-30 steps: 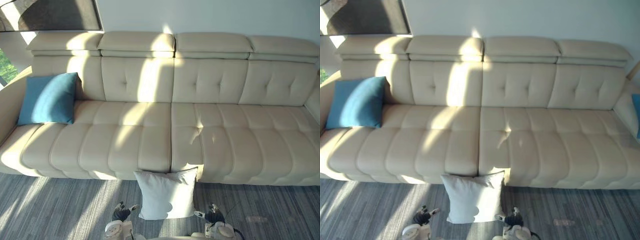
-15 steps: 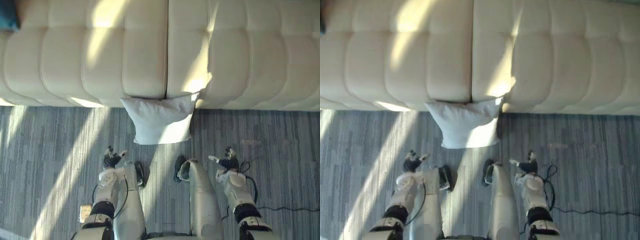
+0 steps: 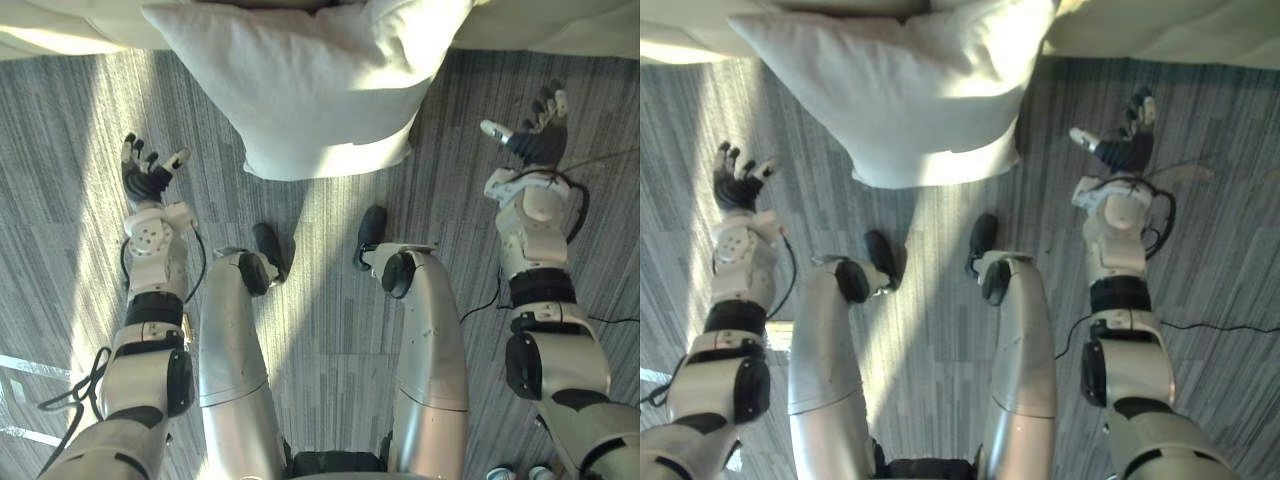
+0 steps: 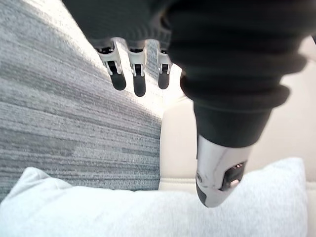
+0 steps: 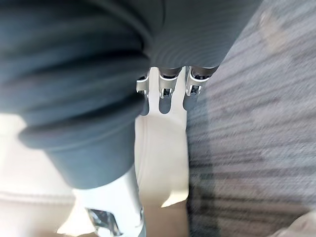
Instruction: Pick up cushions and gather them together orderly.
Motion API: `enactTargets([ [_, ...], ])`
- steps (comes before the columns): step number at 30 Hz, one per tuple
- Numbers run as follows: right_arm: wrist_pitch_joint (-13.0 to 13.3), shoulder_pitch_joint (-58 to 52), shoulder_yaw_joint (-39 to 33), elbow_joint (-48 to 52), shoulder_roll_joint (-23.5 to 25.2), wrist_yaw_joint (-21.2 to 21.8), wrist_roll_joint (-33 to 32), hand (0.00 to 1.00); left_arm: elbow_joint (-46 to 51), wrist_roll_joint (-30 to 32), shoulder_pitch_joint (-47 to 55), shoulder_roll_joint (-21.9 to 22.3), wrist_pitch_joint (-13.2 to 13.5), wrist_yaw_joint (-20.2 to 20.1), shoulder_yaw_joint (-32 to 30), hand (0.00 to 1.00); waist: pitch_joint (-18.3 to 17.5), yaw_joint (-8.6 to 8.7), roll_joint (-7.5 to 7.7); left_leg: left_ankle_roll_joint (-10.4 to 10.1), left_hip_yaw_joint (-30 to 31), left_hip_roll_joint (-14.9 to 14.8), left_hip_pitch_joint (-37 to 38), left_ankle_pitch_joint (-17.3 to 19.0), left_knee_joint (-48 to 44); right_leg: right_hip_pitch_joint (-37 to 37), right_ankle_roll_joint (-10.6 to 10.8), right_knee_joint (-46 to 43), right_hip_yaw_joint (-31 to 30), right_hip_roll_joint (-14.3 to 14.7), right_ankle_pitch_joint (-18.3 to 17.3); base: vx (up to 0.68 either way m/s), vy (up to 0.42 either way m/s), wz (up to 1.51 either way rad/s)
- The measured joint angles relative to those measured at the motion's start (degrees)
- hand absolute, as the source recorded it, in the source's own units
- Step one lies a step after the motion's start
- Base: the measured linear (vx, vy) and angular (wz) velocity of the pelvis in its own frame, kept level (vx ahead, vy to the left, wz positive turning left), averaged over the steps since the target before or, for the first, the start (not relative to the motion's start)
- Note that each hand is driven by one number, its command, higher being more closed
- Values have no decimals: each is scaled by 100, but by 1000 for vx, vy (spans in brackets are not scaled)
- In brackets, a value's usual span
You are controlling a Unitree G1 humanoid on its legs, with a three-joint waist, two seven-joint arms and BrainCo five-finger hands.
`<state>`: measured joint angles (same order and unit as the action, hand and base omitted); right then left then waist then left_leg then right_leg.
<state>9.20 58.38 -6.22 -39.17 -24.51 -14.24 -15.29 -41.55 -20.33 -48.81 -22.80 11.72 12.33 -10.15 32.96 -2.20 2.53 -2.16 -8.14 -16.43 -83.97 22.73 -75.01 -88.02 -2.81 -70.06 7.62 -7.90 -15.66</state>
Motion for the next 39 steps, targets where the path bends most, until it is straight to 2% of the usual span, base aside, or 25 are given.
enactTargets([
  [4,11,628,530,-10,222,-59,-75,0,57,-187,-580,38,127,120,535,0,6,-4,-6,-3,121,-5,-359,-23,-87,-258,-18,-12,94,-7,12,-48,12,-1],
  [9,48,1175,877,-110,676,-242,-107,0,62,-226,-1235,304,154,358,805,0,11,-12,-6,3,119,0,-580,-18,-222,-496,-65,-164,36,-29,38,-7,7,2],
  [10,69,1286,900,-206,755,-279,-122,100,62,-231,-1388,374,157,413,829,0,11,-11,-6,7,114,1,-624,-14,-244,-557,-64,-193,10,-32,38,0,0,0],
  [11,71,1359,905,-253,802,-316,-195,100,60,-238,-1470,399,157,482,860,100,11,-11,-6,7,104,4,-648,-14,-248,-590,-62,-193,3,-31,38,-16,9,-4],
  [18,183,1559,921,-256,869,-444,-1041,100,60,-239,-1790,440,164,999,885,100,21,0,-16,-7,152,-1,-903,-25,-313,-815,-78,-192,49,-18,82,-20,3,-4],
  [20,186,1559,923,-252,874,-458,-1240,100,114,-265,-1802,472,164,1016,886,100,22,-1,-15,-8,155,2,-906,-25,-312,-814,-97,-190,54,-20,97,0,0,0],
  [26,195,1478,891,-210,1084,-633,-1466,100,519,-473,-1605,912,165,1267,881,100,19,12,-12,-8,155,45,-705,-25,-331,-646,-121,-254,12,-28,110,6,1,1],
  [29,250,830,869,504,1233,-705,-1514,100,1094,-544,-1071,1163,278,1331,923,100,9,23,-10,-18,202,63,-223,-18,-263,-160,-116,-182,46,-24,107,-16,-11,-3],
  [32,440,-73,864,1554,1392,-720,-1495,100,1842,-624,-353,1274,441,1335,1202,100,-6,72,-9,-63,196,106,651,-34,172,734,-43,261,115,0,74,-80,-17,-3],
  [35,753,-1116,873,2639,1590,-721,-1374,100,2641,-593,544,1471,668,1324,1483,100,-130,110,4,-129,70,185,1767,-111,879,1780,19,878,162,-14,121,-48,-29,-2],
  [38,884,-2175,885,3535,1829,-718,-864,100,3362,-554,1419,1664,784,1303,1787,100,-275,107,1,-179,85,300,2818,-166,1537,2856,36,1513,382,-34,149,17,-33,-4],
  [39,899,-2620,893,3779,1896,-716,-693,100,3568,-542,1797,1766,786,1251,1904,100,-468,110,-1,-237,82,337,3127,-202,1763,3163,20,1691,427,-36,159,82,-32,4],
])
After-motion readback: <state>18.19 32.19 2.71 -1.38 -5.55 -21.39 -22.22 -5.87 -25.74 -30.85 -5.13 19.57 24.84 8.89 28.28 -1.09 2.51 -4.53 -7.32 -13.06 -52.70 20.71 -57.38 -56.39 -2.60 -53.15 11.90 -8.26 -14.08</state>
